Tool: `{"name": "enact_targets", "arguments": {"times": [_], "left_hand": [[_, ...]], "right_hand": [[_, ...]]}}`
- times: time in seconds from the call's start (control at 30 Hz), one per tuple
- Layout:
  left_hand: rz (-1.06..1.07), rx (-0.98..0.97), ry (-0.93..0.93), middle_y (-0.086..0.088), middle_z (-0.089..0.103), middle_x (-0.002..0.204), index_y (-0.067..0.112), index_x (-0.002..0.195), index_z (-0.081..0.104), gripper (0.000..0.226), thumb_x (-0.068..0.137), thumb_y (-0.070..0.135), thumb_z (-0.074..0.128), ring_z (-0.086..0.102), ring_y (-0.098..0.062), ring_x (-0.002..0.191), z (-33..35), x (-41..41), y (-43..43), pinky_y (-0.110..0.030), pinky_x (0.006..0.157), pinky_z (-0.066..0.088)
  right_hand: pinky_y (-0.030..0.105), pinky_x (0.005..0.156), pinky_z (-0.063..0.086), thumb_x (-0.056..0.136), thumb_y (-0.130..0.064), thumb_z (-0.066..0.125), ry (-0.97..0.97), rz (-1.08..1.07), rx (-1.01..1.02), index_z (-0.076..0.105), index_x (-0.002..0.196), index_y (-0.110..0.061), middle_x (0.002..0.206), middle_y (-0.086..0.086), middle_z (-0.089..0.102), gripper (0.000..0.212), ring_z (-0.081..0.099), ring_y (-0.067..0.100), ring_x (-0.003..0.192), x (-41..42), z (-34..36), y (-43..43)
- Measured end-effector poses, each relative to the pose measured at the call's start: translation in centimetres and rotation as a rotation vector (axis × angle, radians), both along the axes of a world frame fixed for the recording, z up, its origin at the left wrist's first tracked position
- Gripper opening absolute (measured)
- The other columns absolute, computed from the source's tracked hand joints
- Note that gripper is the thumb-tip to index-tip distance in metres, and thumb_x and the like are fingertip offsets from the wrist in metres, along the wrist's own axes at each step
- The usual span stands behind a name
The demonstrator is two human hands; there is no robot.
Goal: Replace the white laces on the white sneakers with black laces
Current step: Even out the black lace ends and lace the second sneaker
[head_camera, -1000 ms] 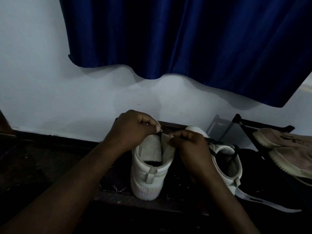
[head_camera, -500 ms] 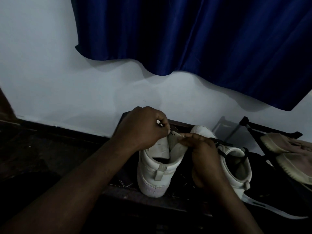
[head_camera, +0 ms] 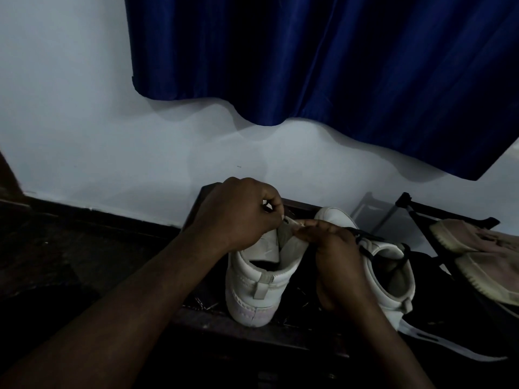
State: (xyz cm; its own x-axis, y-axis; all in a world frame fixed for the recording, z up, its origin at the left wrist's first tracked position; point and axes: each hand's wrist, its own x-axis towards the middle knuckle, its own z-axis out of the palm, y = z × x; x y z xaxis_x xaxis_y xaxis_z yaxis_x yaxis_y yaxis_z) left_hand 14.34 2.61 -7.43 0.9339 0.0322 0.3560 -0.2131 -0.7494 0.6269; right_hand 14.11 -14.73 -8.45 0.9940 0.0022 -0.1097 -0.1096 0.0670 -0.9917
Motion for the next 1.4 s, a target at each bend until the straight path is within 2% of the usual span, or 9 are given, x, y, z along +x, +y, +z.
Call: {"name": "enact_targets", "arguments": {"times": [0.1,0.23,0.37,0.9,0.97,1.03,1.13,1.27,1.4], "left_hand": [[-0.020,0.000,0.004,0.021,0.069,0.071,0.041,0.081,0.075,0.003,0.081,0.040,0.072,0.064,0.000,0.072,0.1,-0.1,0.0,-0.032,0.074,0.055],[-0.026,0.035,0.016,0.016,0.071,0.072,0.038,0.081,0.075,0.005,0.082,0.037,0.071,0.065,-0.004,0.071,0.3,-0.1,-0.3,-0.035,0.072,0.056],[-0.009,0.066,0.023,0.017,0.072,0.075,0.036,0.079,0.075,0.005,0.081,0.037,0.070,0.065,-0.005,0.073,0.4,-0.2,-0.4,-0.036,0.074,0.057],[0.053,0.253,0.018,0.014,0.074,0.086,0.035,0.090,0.076,0.017,0.092,0.039,0.060,0.064,-0.005,0.079,0.5,-0.3,-1.4,-0.021,0.065,0.041],[0.063,0.258,0.008,0.014,0.074,0.088,0.034,0.092,0.076,0.019,0.094,0.039,0.057,0.065,-0.006,0.081,0.6,-0.4,-1.5,-0.021,0.067,0.042],[0.066,0.267,0.007,0.013,0.075,0.091,0.033,0.094,0.076,0.021,0.096,0.037,0.055,0.067,-0.008,0.086,0.6,-0.3,-1.5,-0.027,0.077,0.050],[0.054,0.258,0.033,0.012,0.076,0.093,0.034,0.094,0.077,0.022,0.098,0.035,0.054,0.068,-0.009,0.087,0.5,-0.3,-1.5,-0.029,0.081,0.052],[0.065,0.254,0.035,0.013,0.075,0.091,0.037,0.092,0.076,0.019,0.098,0.037,0.058,0.064,-0.006,0.079,0.2,0.0,-1.5,-0.026,0.074,0.047],[0.073,0.217,0.028,0.014,0.075,0.087,0.036,0.089,0.077,0.018,0.096,0.038,0.062,0.064,-0.006,0.076,0.0,0.1,-1.4,-0.025,0.070,0.045]], "right_hand": [[0.043,0.081,0.057,0.091,0.007,0.060,0.003,0.005,-0.018,0.076,0.093,0.005,0.094,0.030,0.075,0.017,0.071,0.036,0.085,0.0,0.0,0.0],[0.035,0.068,0.056,0.091,0.008,0.057,-0.006,0.017,-0.030,0.076,0.089,0.003,0.087,0.027,0.075,0.019,0.070,0.032,0.076,0.1,-0.1,-0.1],[0.047,0.082,0.055,0.092,0.007,0.057,0.003,0.013,-0.016,0.074,0.098,0.008,0.096,0.033,0.073,0.019,0.070,0.039,0.085,0.1,-0.3,-0.1],[0.060,0.096,0.055,0.094,-0.009,0.069,-0.082,0.048,-0.056,0.080,0.087,-0.006,0.093,0.021,0.078,0.013,0.072,0.045,0.101,-0.1,-0.8,-0.1],[0.063,0.096,0.054,0.096,-0.019,0.070,-0.064,0.053,0.022,0.077,0.093,0.001,0.099,0.030,0.074,0.021,0.069,0.051,0.106,-0.1,-0.9,0.2],[0.069,0.094,0.053,0.094,-0.034,0.071,0.005,0.039,0.124,0.066,0.101,0.013,0.107,0.044,0.064,0.048,0.064,0.061,0.107,0.0,-1.0,0.4],[0.047,0.079,0.055,0.100,-0.019,0.060,0.052,0.005,0.120,0.071,0.093,0.003,0.090,0.029,0.071,0.025,0.068,0.040,0.087,0.2,-1.2,0.1],[0.044,0.081,0.055,0.098,-0.005,0.060,0.108,0.044,0.128,0.069,0.109,0.004,0.100,0.027,0.074,0.017,0.066,0.033,0.090,-0.2,-1.3,0.4],[0.033,0.067,0.056,0.099,-0.004,0.059,0.075,0.044,0.163,0.068,0.097,-0.005,0.081,0.012,0.073,0.010,0.067,0.021,0.072,-0.1,-1.7,0.9]]}}
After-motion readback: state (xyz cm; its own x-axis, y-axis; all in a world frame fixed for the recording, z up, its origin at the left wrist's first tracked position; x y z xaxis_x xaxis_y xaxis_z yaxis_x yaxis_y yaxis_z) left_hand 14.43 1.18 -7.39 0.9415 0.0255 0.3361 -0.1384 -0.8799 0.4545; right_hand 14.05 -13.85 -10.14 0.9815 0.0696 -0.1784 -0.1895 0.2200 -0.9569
